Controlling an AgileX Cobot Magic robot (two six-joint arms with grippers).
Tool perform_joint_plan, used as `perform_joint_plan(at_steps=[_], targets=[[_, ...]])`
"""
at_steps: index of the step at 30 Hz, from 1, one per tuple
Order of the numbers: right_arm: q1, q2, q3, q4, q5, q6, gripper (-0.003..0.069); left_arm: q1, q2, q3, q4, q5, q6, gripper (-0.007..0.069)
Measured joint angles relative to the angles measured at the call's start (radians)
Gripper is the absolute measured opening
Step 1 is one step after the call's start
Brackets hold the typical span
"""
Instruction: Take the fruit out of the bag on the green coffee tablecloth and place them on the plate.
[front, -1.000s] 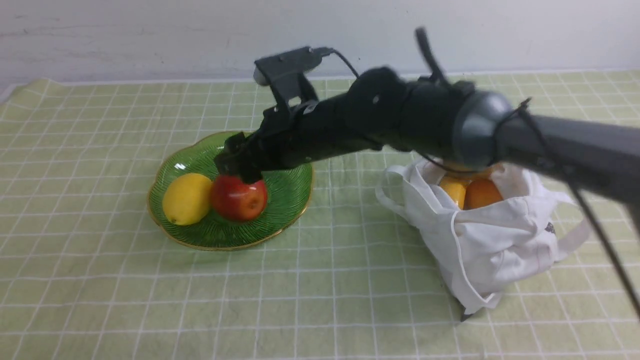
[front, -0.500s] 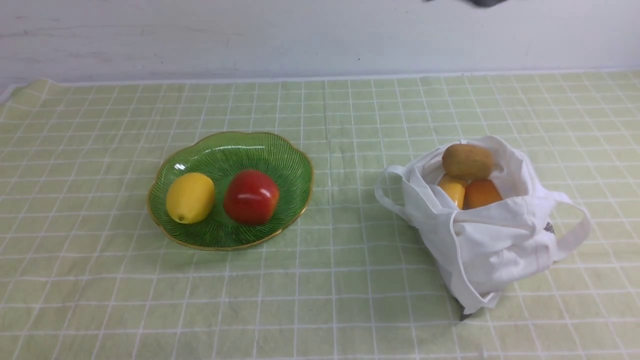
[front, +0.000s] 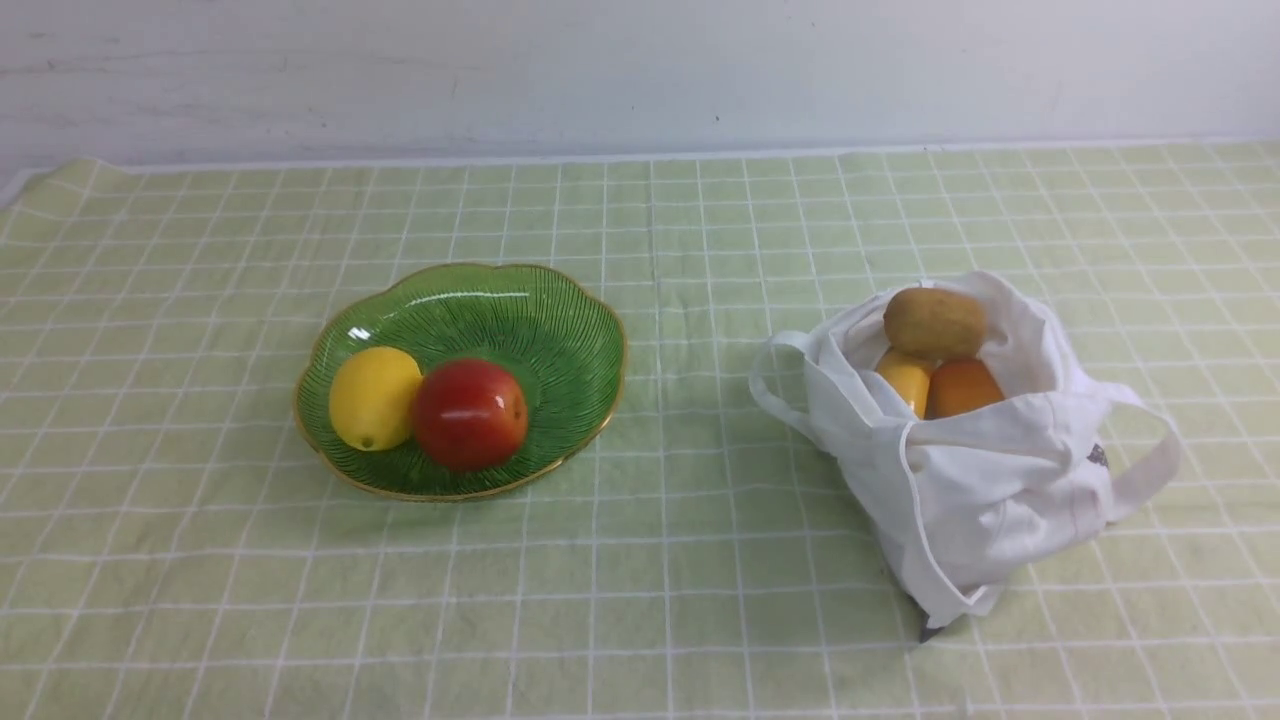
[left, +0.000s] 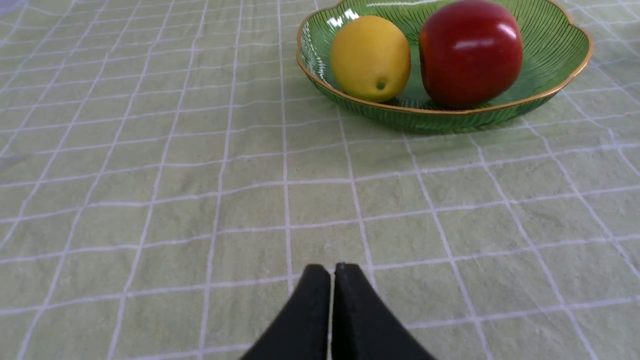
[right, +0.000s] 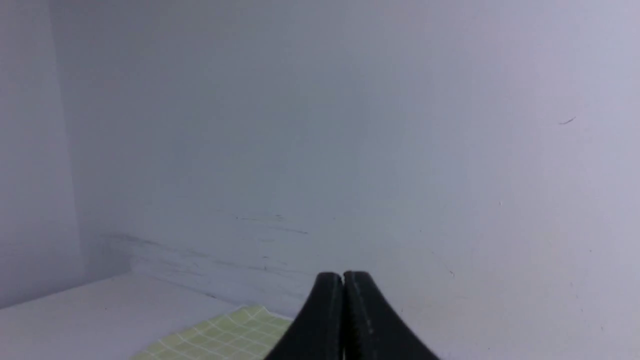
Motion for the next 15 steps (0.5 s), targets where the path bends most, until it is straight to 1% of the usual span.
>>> perform_joint_plan(at_steps=[6,15], targets=[[0.0,-0.054,0.094,-0.004,-0.005,0.01,-0.0013,0.0,0.0,0.0,0.0,0.0,0.0,-0.0008],[0.0,-0.054,0.112,-0.004,-0.007,0.011,-0.0013,0.0,0.0,0.0,0.0,0.0,0.0,-0.0008]])
